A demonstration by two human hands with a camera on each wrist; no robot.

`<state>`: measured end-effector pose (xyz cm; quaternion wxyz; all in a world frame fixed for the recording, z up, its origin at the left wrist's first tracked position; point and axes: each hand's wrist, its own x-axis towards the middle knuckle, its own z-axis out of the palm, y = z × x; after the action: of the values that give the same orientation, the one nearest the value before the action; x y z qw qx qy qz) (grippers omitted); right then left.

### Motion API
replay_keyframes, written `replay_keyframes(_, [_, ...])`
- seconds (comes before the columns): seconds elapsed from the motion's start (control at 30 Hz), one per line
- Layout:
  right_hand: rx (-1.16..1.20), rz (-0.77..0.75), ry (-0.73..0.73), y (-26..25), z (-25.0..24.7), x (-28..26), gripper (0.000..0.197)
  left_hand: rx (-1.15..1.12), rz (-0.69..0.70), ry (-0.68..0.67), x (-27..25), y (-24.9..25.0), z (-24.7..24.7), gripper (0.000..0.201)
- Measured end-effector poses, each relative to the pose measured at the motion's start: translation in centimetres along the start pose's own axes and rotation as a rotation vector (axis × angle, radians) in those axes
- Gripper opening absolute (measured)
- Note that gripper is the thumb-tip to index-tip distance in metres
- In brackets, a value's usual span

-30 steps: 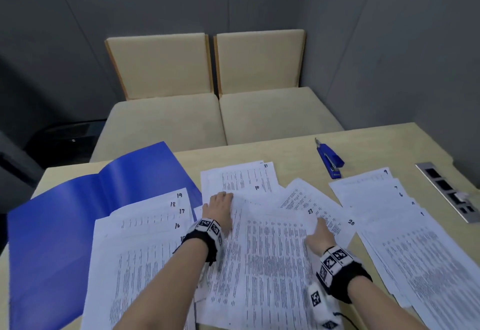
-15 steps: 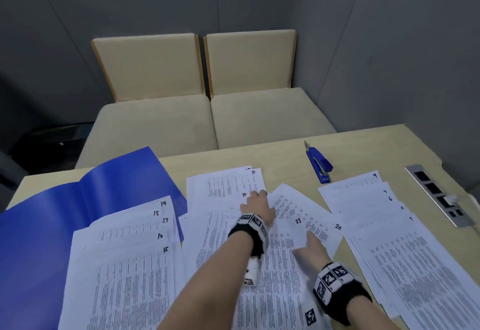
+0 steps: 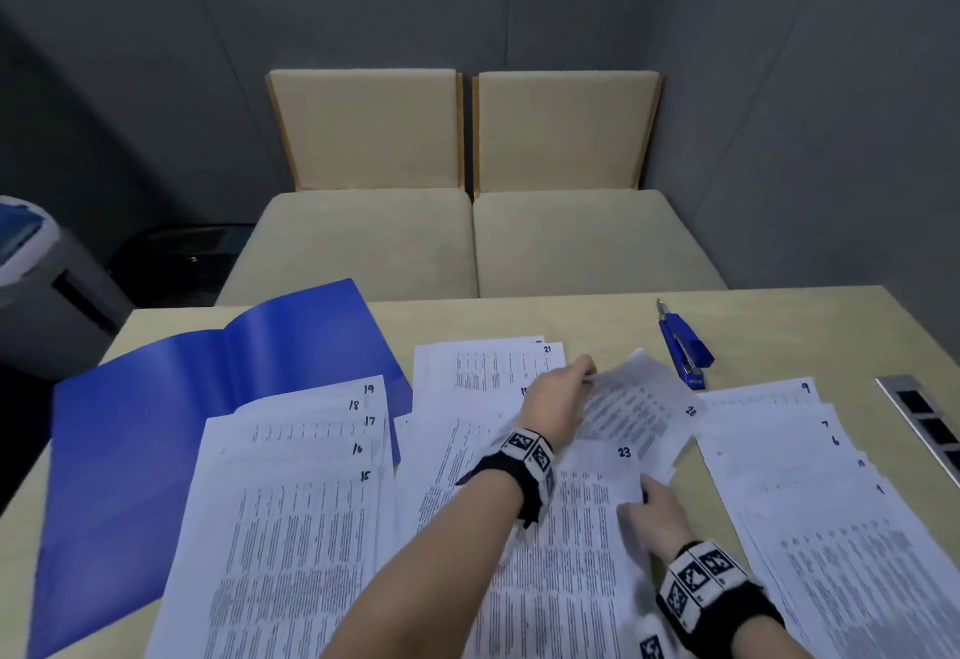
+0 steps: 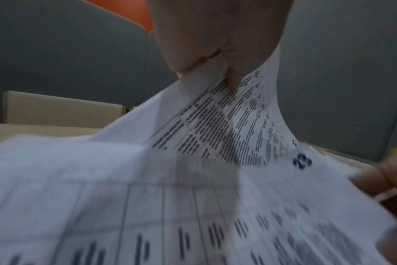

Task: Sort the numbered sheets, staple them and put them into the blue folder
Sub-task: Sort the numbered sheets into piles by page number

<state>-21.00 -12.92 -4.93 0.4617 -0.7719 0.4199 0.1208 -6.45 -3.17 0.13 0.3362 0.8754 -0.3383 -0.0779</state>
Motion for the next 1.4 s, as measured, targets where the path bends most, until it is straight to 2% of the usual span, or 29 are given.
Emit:
replay_keyframes(0.1, [-0.071, -0.006, 0.003, 0.3, 0.8, 1.1, 0.035, -0.171, -0.058, 0.14, 0.0, -0.7, -3.0, 0.013])
replay_keyframes(0.23, [-0.113, -0.009, -0.021, -0.6, 1.1, 1.0, 0.025, -0.399, -0.234, 0.273, 0.2, -3.6, -6.9, 0.019])
replay_keyframes(0.4, [-0.283, 0.04, -0.067, -0.9, 1.4, 1.4, 0.053, -0.562, -0.379, 0.46, -0.6, -7.1, -12.7, 0.027])
replay_keyframes(0.47, [-0.323, 0.003, 0.062, -2.9, 1.0, 1.2, 0.059, -0.584, -0.397, 0.497, -1.1, -8.7, -15.1, 0.026])
replay_keyframes(0.53, [-0.193, -0.199, 0.196, -7.1, 0.7, 0.4, 0.072, -0.631, -0.4, 0.463, -1.6, -10.0, -16.8, 0.018])
replay_keyframes(0.57, [-0.068, -0.317, 0.183, -9.6, 0.5, 0.3, 0.079, -0.688, -0.397, 0.415, -1.9, -10.4, -17.4, 0.014])
replay_keyframes(0.63, [0.15, -0.416, 0.037, -14.7, 0.4, 0.6, 0.084, -0.803, -0.408, 0.302, -2.4, -11.1, -18.1, 0.015])
replay_keyframes(0.7, [0.237, -0.375, -0.139, -18.7, 0.8, 1.3, 0.065, -0.834, -0.427, 0.222, -2.6, -12.2, -18.4, 0.02])
replay_keyframes(0.77, [0.329, -0.335, -0.249, -21.4, 1.4, 1.6, 0.032, -0.797, -0.444, 0.192, -2.8, -14.1, -18.7, 0.021])
replay_keyframes(0.8, [0.396, -0.317, -0.251, -22.3, 1.8, 1.9, 0.024, -0.747, -0.475, 0.186, -3.0, -15.3, -18.8, 0.02])
replay_keyframes(0.83, [0.46, -0.299, -0.208, -22.9, 2.3, 2.4, 0.022, -0.631, -0.524, 0.181, -3.2, -16.7, -19.1, 0.02])
replay_keyframes(0.9, [0.551, -0.241, -0.078, -23.3, 2.9, 4.0, 0.026, -0.198, -0.616, 0.096, -4.0, -20.3, -19.4, 0.023])
replay_keyframes(0.97, [0.589, -0.172, 0.014, -23.2, 3.6, 6.1, 0.03, 0.193, -0.661, -0.09, -5.2, -23.3, -19.2, 0.03])
replay_keyframes(1.0, [0.573, -0.137, 0.064, -23.2, 4.0, 7.1, 0.032, 0.298, -0.674, -0.184, -5.7, -24.2, -18.9, 0.036])
replay_keyframes(1.03, [0.608, -0.104, 0.089, -23.2, 4.2, 7.6, 0.034, 0.35, -0.677, -0.258, -6.1, -24.6, -18.5, 0.041])
replay_keyframes(1.1, [0.727, -0.064, 0.13, -23.2, 4.7, 8.6, 0.035, 0.372, -0.66, -0.31, -6.3, -25.0, -17.8, 0.047])
replay_keyframes(1.17, [0.752, -0.048, 0.158, -23.7, 5.6, 9.2, 0.035, 0.364, -0.631, -0.315, -6.3, -25.4, -17.7, 0.041])
replay_keyframes(1.27, [0.735, 0.004, 0.116, -24.7, 7.4, 9.8, 0.037, 0.334, -0.584, -0.311, -6.3, -25.6, -18.2, 0.018])
replay_keyframes(1.4, [0.577, 0.022, 0.027, -26.4, 11.6, 10.4, 0.036, 0.298, -0.517, -0.254, -6.4, -25.2, -19.1, 0.015])
